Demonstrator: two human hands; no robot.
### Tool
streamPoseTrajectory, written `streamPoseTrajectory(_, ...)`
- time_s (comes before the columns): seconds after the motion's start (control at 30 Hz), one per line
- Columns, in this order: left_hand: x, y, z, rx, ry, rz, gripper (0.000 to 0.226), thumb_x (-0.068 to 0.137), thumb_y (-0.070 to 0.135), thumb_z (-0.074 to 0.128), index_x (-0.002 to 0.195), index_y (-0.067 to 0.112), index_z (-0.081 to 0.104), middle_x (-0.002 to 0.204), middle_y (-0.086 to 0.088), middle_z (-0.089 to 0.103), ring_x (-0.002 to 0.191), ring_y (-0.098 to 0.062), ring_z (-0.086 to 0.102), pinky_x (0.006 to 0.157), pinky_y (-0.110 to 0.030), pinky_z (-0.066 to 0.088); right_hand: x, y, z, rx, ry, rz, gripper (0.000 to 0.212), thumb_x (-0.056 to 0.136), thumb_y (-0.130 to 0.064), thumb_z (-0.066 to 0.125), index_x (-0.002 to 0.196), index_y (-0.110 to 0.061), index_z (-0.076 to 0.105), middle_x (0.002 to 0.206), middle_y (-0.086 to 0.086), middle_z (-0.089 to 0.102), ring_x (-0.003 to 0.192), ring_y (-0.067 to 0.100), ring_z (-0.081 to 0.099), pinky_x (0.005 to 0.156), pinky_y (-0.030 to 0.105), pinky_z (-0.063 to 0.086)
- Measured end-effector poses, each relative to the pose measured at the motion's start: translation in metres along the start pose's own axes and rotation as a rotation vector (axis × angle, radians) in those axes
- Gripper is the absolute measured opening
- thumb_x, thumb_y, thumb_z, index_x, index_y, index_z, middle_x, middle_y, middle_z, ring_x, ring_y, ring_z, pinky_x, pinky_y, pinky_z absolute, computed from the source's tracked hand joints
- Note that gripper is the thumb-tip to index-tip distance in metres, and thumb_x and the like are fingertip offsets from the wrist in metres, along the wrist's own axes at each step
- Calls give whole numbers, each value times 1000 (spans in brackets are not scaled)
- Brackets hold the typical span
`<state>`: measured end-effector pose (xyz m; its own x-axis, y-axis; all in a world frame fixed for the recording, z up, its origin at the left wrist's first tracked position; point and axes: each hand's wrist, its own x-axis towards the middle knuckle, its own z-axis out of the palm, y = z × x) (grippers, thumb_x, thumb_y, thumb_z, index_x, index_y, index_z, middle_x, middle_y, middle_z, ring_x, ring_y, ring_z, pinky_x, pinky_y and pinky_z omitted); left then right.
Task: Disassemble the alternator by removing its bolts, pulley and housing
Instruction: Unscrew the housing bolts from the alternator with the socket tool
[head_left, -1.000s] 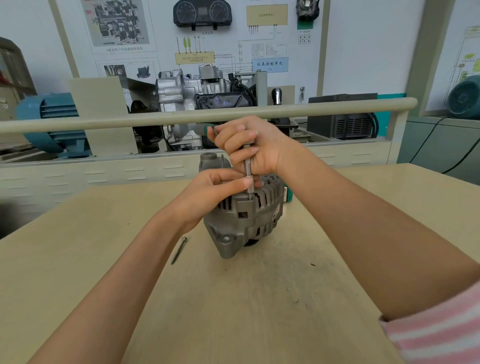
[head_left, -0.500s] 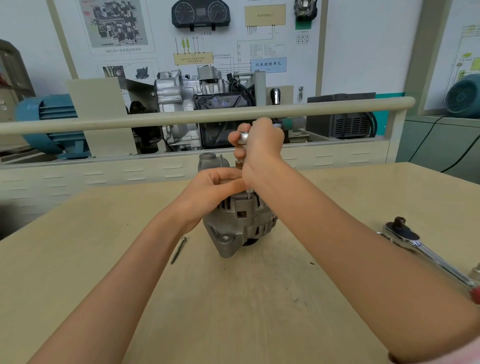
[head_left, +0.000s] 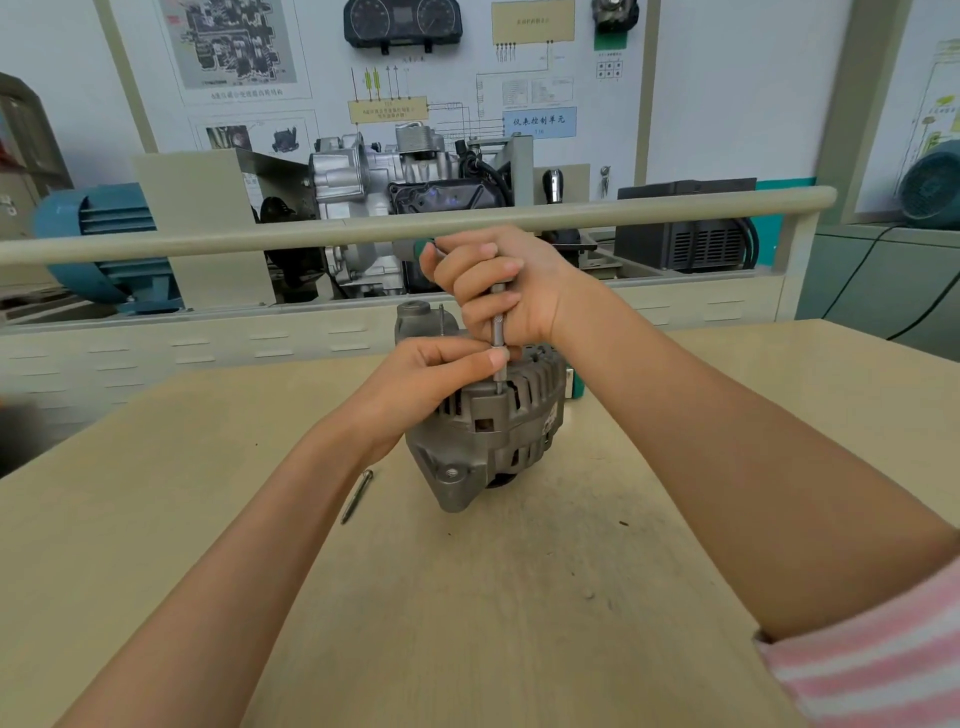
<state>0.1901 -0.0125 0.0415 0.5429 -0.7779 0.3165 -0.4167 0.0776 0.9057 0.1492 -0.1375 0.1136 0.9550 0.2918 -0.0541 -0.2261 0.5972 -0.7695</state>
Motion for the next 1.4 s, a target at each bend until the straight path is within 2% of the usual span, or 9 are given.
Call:
streamPoseTrajectory(0.1, 0, 0, 0, -6, -8, 8, 27, 75, 37, 64, 96, 25, 74, 96, 7, 76, 92, -3, 69, 72, -8, 49, -6, 5, 5, 28, 65, -81, 20, 93, -15, 38, 78, -7, 50, 39, -7, 40, 24, 3, 35, 28, 10, 13)
streamPoseTrajectory(0.3, 0, -2, -1, -5, 20, 17, 16, 85, 24, 64, 81, 29, 78, 88, 5, 76, 86, -9, 71, 73, -15, 54, 8, 29, 22, 0, 740, -806, 16, 100, -10, 22, 106, -17, 35, 60, 2, 43, 33, 10, 39, 28, 12, 22)
streamPoseTrajectory(0.6, -1, 1, 0, 26, -43, 0, 31, 76, 40, 62, 101, 25, 73, 97, 8, 75, 93, -4, 69, 71, -9, 49, 0, 9, 10, -73, 419, -337, 38, 92, -10, 25, 56, -16, 37, 37, -8, 32, 24, 3, 27, 27, 15, 8)
streamPoseTrajectory(0.73, 0, 0, -1, 63, -48, 13, 31, 75, 42, 62, 100, 28, 73, 100, 15, 74, 98, 2, 66, 77, -7, 48, -2, -1, 3, -144, 11, -5, 21, 91, -20, 38, 74, -11, 46, 37, -6, 40, 21, 5, 34, 28, 12, 12)
streamPoseTrajectory(0.83, 0, -1, -1, 77, -34, 31, 28, 74, 41, 63, 96, 27, 74, 99, 14, 74, 96, 1, 67, 76, -8, 48, 0, 1, 0, -53, -104, 78, 18, 90, -20, 37, 81, -8, 47, 38, -4, 44, 22, 6, 39, 27, 13, 16)
streamPoseTrajectory(0.97, 0, -3, -1, 72, -18, 59, 22, 77, 35, 64, 93, 24, 75, 97, 15, 74, 94, 3, 67, 75, -6, 47, -4, 8, 4, 2, 89, -122, 25, 96, -15, 33, 75, -11, 46, 40, -8, 42, 24, 3, 35, 27, 10, 14)
streamPoseTrajectory(1.1, 0, -2, 0, 73, -16, 75, 25, 88, 20, 61, 76, 33, 78, 87, 16, 74, 84, 3, 68, 70, -7, 48, 5, 29, 17, 15, 663, -760, 25, 101, -13, 22, 87, -8, 43, 58, 3, 44, 32, 8, 35, 26, 14, 19)
streamPoseTrajectory(1.17, -1, -2, 0, 67, -14, 67, 20, 85, 27, 62, 75, 34, 78, 90, 11, 75, 87, -1, 70, 74, -10, 50, 10, 33, 19, 35, 744, -901, 21, 103, -15, 21, 96, -8, 40, 65, 5, 44, 36, 11, 38, 28, 13, 22)
streamPoseTrajectory(1.4, 0, -1, 0, 54, -30, 29, 15, 88, 27, 61, 91, 28, 76, 95, 8, 76, 90, -3, 70, 71, -9, 49, 0, 17, 12, -78, 396, -432, 31, 94, -5, 21, 71, -13, 40, 47, -6, 40, 26, 3, 29, 26, 14, 12)
